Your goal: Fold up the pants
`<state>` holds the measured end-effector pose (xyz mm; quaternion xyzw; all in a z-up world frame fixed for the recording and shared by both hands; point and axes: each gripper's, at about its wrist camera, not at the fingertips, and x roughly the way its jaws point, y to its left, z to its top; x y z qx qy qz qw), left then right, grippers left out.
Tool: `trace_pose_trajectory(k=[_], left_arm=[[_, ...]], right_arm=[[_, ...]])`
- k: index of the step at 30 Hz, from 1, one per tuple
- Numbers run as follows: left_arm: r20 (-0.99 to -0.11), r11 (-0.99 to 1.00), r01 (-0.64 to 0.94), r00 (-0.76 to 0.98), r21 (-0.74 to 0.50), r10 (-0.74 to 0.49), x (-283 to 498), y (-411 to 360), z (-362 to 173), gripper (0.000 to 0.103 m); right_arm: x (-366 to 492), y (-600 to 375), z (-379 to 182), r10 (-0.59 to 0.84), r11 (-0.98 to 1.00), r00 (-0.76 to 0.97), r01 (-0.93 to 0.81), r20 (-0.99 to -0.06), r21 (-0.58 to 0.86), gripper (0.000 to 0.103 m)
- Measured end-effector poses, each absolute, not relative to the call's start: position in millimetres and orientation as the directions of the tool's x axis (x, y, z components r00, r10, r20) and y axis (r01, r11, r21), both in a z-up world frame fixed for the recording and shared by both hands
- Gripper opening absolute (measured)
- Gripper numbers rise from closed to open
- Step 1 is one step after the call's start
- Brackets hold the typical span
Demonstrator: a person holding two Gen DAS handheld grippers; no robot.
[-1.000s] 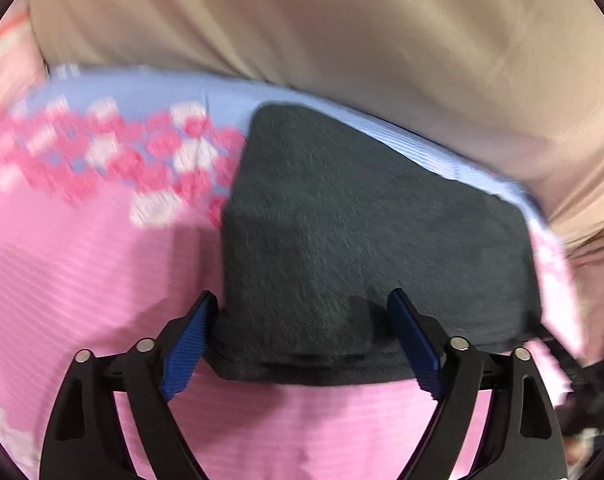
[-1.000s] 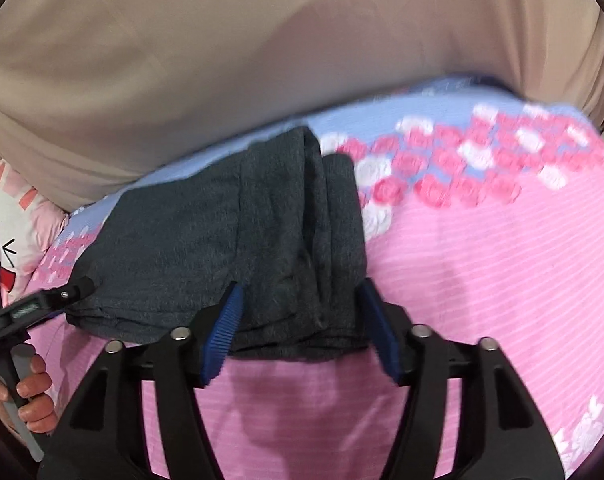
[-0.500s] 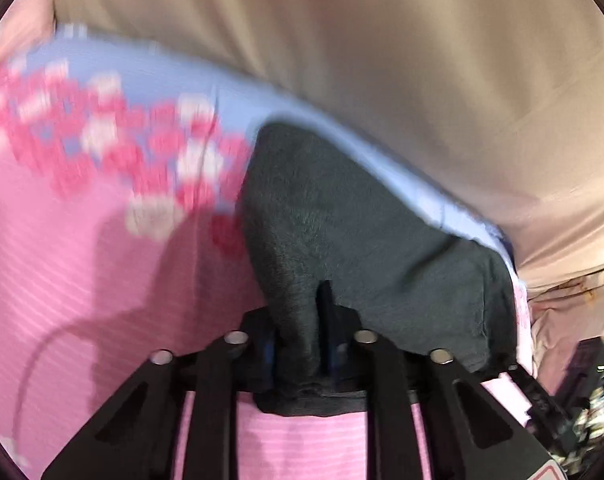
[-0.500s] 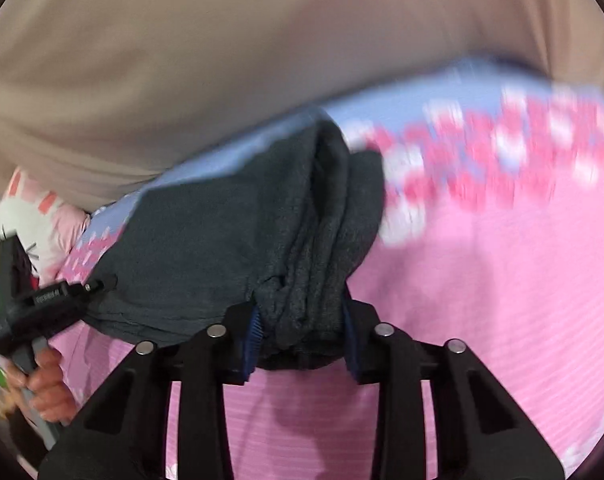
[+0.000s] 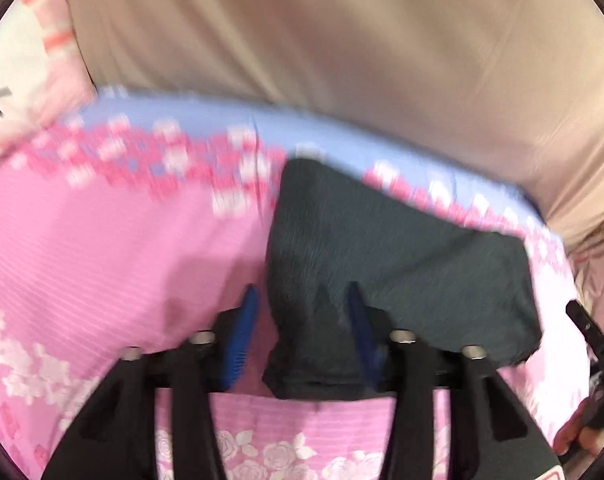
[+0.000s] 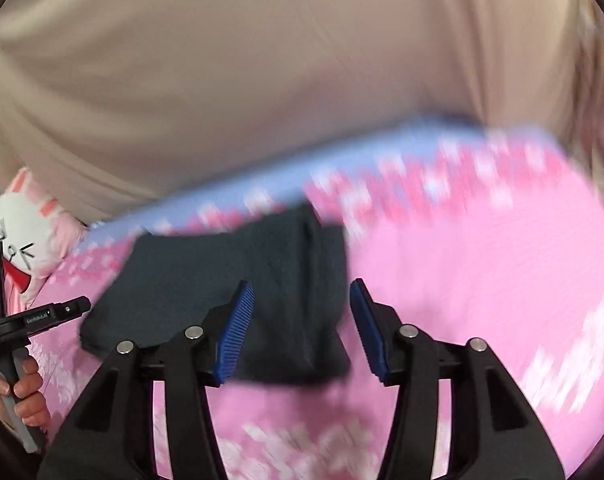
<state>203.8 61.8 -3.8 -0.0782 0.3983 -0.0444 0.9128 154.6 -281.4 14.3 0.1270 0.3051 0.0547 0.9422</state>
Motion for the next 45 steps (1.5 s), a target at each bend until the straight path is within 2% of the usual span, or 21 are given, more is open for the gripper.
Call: trace_pose_trajectory(k=[1, 2, 4, 6, 8, 9, 12, 14, 17, 19, 22, 25, 27, 30, 32, 34, 35, 37, 40, 43, 45], left_arm=[[-0.685, 0.984, 0.017, 0.716, -0.175, -0.135, 197.8, 58.2, 5.3, 0.062], [-0.662, 0.987, 0.012, 0.741, -0.158, -0.115, 194.4, 54.1, 11.5, 0.063], [-0.631, 0.996, -0.009, 0.774, -0.093, -0.052, 191.2, 43.6, 18.7, 0.070], [-0.609, 0.999, -0.029, 0.793, -0.033, 0.003, 184.6, 35.9, 15.0, 0.076], [-0.584, 0.999, -0.039, 0.810, 0.023, 0.045, 183.1, 29.0, 8.1, 0.076], [-0.577, 0.999, -0.038, 0.815, 0.031, 0.049, 182.2, 27.7, 6.3, 0.076], [-0.563, 1.000, -0.029, 0.826, 0.012, 0.031, 181.1, 29.7, -1.1, 0.078], [-0.588, 1.000, -0.025, 0.809, -0.013, 0.012, 185.1, 31.8, -8.8, 0.078], [-0.602, 0.999, -0.031, 0.798, 0.012, 0.032, 186.4, 32.3, -18.5, 0.078], [-0.613, 0.998, -0.052, 0.787, 0.038, 0.064, 188.9, 33.8, -25.8, 0.079], [-0.668, 0.998, -0.059, 0.741, 0.036, 0.068, 198.1, 35.8, -37.5, 0.079], [-0.703, 0.997, -0.068, 0.708, 0.027, 0.067, 202.3, 40.7, -48.3, 0.080], [-0.707, 0.997, -0.073, 0.704, 0.026, 0.070, 201.5, 42.1, -50.8, 0.081], [-0.708, 0.996, -0.087, 0.701, 0.034, 0.085, 202.3, 43.0, -52.4, 0.085], [-0.708, 0.995, -0.090, 0.701, 0.039, 0.091, 202.3, 42.3, -52.3, 0.085], [-0.703, 0.995, -0.088, 0.704, 0.048, 0.096, 201.4, 41.3, -52.6, 0.085], [-0.702, 0.995, -0.087, 0.706, 0.049, 0.096, 201.0, 41.4, -52.8, 0.085], [-0.701, 0.995, -0.087, 0.707, 0.046, 0.094, 200.1, 41.3, -52.7, 0.085], [-0.703, 0.996, -0.085, 0.706, 0.039, 0.088, 200.6, 42.3, -53.1, 0.085], [-0.705, 0.996, -0.085, 0.705, 0.033, 0.084, 200.8, 42.9, -52.7, 0.085], [-0.706, 0.996, -0.083, 0.704, 0.024, 0.076, 200.9, 43.5, -52.4, 0.085]], right_arm=[[167.8, -275.4, 15.7, 0.190, 0.965, 0.797, -0.044, -0.574, 0.258, 0.059], [190.5, -268.9, 9.3, 0.188, 0.970, 0.769, -0.049, -0.611, 0.237, 0.062], [224.4, -265.0, -16.6, 0.154, 0.978, 0.709, -0.009, -0.688, 0.210, 0.062], [244.8, -258.4, -43.4, 0.213, 0.966, 0.650, -0.029, -0.730, 0.256, 0.020], [238.8, -253.2, -31.2, 0.182, 0.976, 0.691, -0.040, -0.699, 0.214, 0.007], [232.1, -254.5, -17.9, 0.190, 0.974, 0.721, -0.055, -0.666, 0.218, 0.006], [222.6, -267.7, -3.3, 0.182, 0.969, 0.769, -0.032, -0.613, 0.246, 0.006], [244.5, -265.5, -38.3, 0.108, 0.989, 0.687, -0.001, -0.719, 0.147, 0.019], [228.6, -273.7, -25.2, 0.126, 0.973, 0.735, 0.040, -0.666, 0.229, 0.023], [211.7, -274.4, 1.5, 0.151, 0.955, 0.798, 0.035, -0.583, 0.295, 0.025], [207.0, -249.3, 14.9, 0.218, 0.955, 0.785, -0.050, -0.580, 0.292, 0.024], [235.7, -227.8, -28.1, 0.171, 0.982, 0.671, -0.054, -0.722, 0.183, 0.021], [231.3, -226.9, -19.7, 0.184, 0.975, 0.690, -0.036, -0.700, 0.221, 0.022], [220.3, -218.7, 13.9, 0.287, 0.941, 0.729, -0.093, -0.622, 0.325, 0.022], [227.0, -204.3, 14.3, 0.271, 0.953, 0.720, -0.106, -0.638, 0.285, 0.022], [248.8, -186.7, -16.1, 0.235, 0.970, 0.642, -0.113, -0.730, 0.213, 0.022], [252.5, -178.5, -28.3, 0.201, 0.979, 0.647, -0.109, -0.736, 0.172, 0.020], [240.6, -171.0, -20.3, 0.174, 0.985, 0.671, -0.105, -0.721, 0.139, 0.021], [208.4, -179.0, -0.8, 0.203, 0.976, 0.738, -0.096, -0.644, 0.198, 0.022], [182.5, -196.0, -8.5, 0.095, 0.988, 0.759, 0.005, -0.644, 0.151, 0.022], [180.2, -208.0, -24.2, 0.098, 0.986, 0.731, 0.022, -0.676, 0.166, 0.022]])
